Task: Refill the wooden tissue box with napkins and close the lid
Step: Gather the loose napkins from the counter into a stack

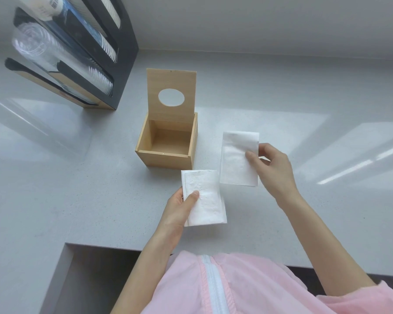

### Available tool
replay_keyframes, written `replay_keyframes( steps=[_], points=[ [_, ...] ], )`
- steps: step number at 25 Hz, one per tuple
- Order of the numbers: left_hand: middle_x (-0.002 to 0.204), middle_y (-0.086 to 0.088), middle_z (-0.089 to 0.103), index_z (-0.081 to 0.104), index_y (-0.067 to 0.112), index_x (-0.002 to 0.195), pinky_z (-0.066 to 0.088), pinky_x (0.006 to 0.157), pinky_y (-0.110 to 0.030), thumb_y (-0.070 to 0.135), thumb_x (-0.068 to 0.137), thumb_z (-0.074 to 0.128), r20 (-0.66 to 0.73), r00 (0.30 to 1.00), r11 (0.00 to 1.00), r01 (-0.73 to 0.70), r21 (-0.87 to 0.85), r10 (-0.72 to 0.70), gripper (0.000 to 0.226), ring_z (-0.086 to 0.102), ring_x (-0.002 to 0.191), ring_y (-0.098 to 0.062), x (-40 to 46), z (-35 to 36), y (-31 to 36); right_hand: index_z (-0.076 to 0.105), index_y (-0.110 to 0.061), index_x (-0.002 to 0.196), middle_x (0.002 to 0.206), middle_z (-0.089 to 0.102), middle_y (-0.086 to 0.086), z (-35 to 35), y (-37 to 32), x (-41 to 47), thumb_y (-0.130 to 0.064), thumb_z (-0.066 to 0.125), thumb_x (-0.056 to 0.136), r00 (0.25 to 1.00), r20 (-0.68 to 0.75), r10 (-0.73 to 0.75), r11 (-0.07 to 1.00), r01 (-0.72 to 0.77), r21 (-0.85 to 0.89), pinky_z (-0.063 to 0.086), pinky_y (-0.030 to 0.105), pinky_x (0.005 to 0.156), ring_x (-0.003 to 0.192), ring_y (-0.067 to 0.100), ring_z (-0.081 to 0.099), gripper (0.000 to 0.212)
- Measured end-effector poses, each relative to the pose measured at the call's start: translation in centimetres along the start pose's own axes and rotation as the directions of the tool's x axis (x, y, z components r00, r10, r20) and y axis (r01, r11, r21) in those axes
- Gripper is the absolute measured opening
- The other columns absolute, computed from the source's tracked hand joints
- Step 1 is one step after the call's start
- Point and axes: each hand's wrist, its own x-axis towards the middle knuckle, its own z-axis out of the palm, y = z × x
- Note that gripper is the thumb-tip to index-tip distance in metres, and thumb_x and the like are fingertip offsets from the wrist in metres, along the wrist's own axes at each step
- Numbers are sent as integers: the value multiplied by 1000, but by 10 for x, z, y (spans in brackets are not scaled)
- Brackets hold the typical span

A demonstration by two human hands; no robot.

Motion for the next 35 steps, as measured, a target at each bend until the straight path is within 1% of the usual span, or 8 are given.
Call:
replay_keyframes(
  steps=[3, 6, 11, 18, 24, 26, 32, 35],
  points=[
    [104, -1, 71, 64, 20, 101, 51, 81, -30, 17, 95, 47, -4, 1000, 1000, 12, -6, -12, 18, 66, 91, -17, 1, 3, 0, 64, -19, 87, 86, 67, -6, 1, -17, -12, -10, 56, 90, 967, 253, 25, 941, -108, 321, 52, 23, 70, 75, 5, 64, 12],
    [109, -8, 70, 63, 12, 113, 53, 73, -27, 22, 93, 50, 17, 1000, 1000, 7, -24, -7, 25, 67, 94, -20, 3, 4, 0, 65, -22, 82, 83, 67, -3, 21, -6, -26, -10, 58, 89, 906, 412, 98, 962, -192, 194, 52, 19, 64, 69, 3, 64, 16],
    [105, -8, 72, 65, 12, 111, 55, 74, -27, 27, 95, 44, 40, 999, 997, 21, -76, -18, 30, 69, 93, -19, 2, 0, -1, 64, -24, 82, 84, 65, -3, 45, 20, -36, -17, 60, 87, 917, 335, 219, 975, -221, -33, 44, 21, 68, 77, 13, 60, 10],
    [103, -5, 72, 63, 16, 107, 49, 89, -36, 28, 98, 35, 46, 998, 997, 46, -67, -43, 32, 67, 96, -19, 2, 1, -3, 67, -9, 95, 79, 64, -2, 49, 18, -40, -19, 56, 87, 962, 220, 163, 966, -111, -232, 44, 22, 64, 76, 14, 59, 17],
    [95, -4, 69, 61, 15, 106, 50, 77, -30, 13, 94, 46, 2, 1000, 1000, 15, 27, -15, 19, 64, 87, -20, 1, -2, -4, 62, -15, 76, 64, 54, -7, 54, 18, -43, -23, 59, 85, 972, 188, 144, 948, -81, -308, 39, 23, 60, 66, 13, 52, 12],
    [95, -4, 70, 62, 17, 105, 51, 77, -30, 13, 94, 46, 0, 1000, 999, 10, 30, -10, 19, 65, 87, -20, 0, -4, -3, 61, -15, 76, 67, 56, -4, 55, 16, -44, -24, 59, 85, 969, 205, 137, 949, -69, -308, 40, 24, 61, 67, 13, 52, 13],
    [91, 4, 75, 63, 20, 104, 57, 71, -23, 16, 93, 49, 52, 995, 995, -84, -48, 87, 18, 71, 84, -12, -7, -23, 12, 53, -19, 119, 111, 59, -5, 54, 4, -49, -33, 57, 89, 976, 179, 125, 988, -106, -111, 40, 9, 68, 96, 6, 55, 34],
    [94, 2, 75, 61, 18, 106, 58, 73, -26, 16, 93, 48, 50, 986, 974, -149, -170, 160, 19, 71, 87, -15, -9, -28, 25, 49, -20, 122, 114, 59, -6, 55, -2, -51, -36, 59, 87, 899, 359, 250, 960, -279, 32, 48, 16, 76, 101, 10, 60, 40]
  ],
)
